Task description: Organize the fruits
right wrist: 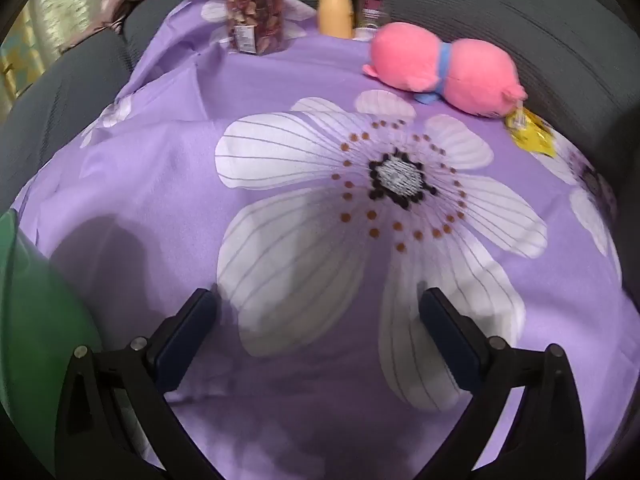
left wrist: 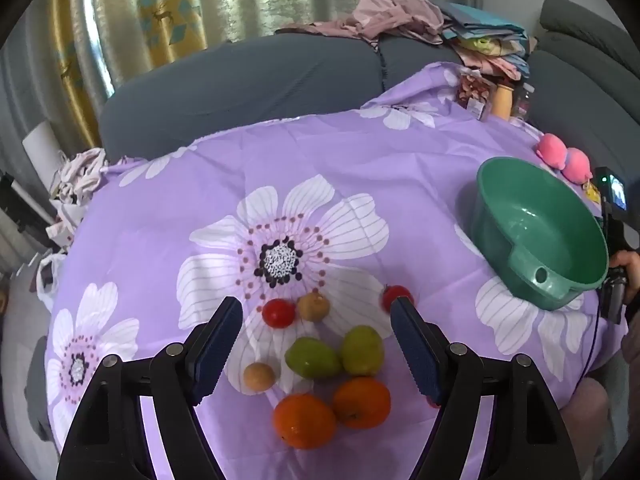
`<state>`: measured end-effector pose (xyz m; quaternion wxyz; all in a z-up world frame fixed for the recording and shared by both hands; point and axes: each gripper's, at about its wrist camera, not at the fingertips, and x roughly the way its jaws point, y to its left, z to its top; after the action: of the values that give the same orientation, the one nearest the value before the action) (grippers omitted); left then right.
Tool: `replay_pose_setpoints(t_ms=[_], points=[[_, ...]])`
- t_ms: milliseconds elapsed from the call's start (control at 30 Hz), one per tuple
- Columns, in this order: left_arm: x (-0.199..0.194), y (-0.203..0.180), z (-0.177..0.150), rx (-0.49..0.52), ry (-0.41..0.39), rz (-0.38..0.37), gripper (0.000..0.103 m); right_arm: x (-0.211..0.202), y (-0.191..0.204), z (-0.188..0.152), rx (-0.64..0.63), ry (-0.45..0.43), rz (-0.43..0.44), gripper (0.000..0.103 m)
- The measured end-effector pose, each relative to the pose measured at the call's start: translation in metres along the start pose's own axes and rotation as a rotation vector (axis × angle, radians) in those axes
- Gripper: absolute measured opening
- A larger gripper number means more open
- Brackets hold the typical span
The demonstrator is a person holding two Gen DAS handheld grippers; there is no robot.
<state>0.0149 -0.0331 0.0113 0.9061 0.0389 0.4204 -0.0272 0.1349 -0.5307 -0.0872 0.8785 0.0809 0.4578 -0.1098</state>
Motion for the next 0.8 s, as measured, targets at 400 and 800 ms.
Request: replay_pose_setpoints(t_ms=[400, 800], points=[[-0.02, 0.005, -0.005, -0.001, -0.073, 0.003, 0.077, -0.165, 0.044, -0.019, -0.219, -0.43, -0.086, 0.102], [-0.029, 0.026, -0.021, -0.024, -0.091, 0.036, 0.077, -0.17, 0.118, -0.083, -0.269, -0.206, 0.263, 0.102]])
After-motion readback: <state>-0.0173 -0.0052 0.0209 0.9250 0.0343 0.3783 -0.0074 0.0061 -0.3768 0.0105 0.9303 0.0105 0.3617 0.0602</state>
